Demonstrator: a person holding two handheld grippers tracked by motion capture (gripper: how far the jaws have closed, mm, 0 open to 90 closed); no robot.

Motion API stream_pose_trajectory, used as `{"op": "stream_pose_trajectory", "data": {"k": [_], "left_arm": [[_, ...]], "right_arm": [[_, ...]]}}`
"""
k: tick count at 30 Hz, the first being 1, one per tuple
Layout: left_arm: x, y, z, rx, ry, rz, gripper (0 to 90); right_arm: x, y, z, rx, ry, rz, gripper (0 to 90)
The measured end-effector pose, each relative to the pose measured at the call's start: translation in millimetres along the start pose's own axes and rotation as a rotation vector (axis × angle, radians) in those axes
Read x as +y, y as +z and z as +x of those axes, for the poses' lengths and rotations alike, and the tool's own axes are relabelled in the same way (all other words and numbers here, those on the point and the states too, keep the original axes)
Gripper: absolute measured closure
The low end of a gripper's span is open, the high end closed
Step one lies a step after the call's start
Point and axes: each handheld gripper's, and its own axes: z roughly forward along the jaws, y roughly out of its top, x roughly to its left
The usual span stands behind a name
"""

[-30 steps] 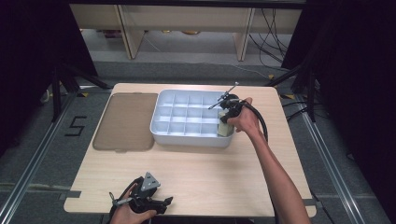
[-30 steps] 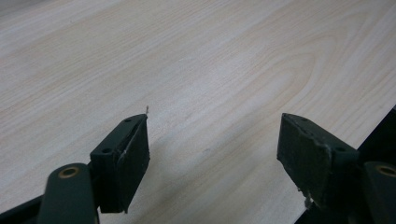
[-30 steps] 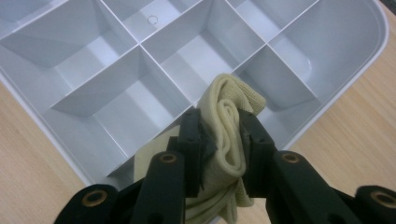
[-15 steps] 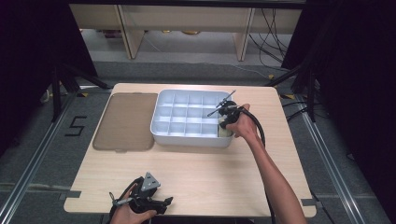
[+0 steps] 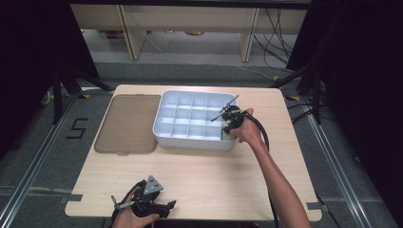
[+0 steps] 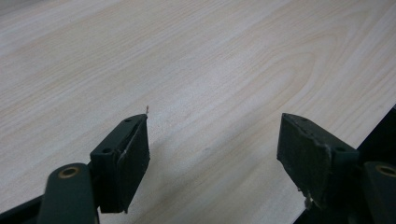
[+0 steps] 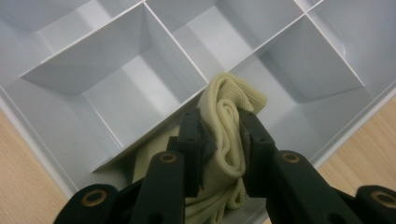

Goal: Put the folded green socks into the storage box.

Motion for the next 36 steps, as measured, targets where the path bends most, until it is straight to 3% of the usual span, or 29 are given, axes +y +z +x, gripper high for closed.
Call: {"op": "stream_pose_trajectory", "data": {"k": [17,23,31,36], "left_arm": [[0.5,-1.5,-0.2,-0.006,0.018,0.007,24.5],[0.3,-1.1,-0.4,-0.007,0.014,0.008,24.5],[0.0,-0.6,0.1,-0.004,0.003,0.007,24.5],[0.4,-1.1,0.9,-0.008,0.023,0.009,24.5]], "right_arm": [[-1.4,2.0,0.2,0.015,-0.011,0.018,74.1],[-1.3,5.8,-0.3,0.042,-0.006,0.052,74.3],[-0.6,14.7,2.4,0.044,0.007,0.107,74.3],[-0.2,17.0,0.9,0.053,0.023,0.119,74.1]]}}
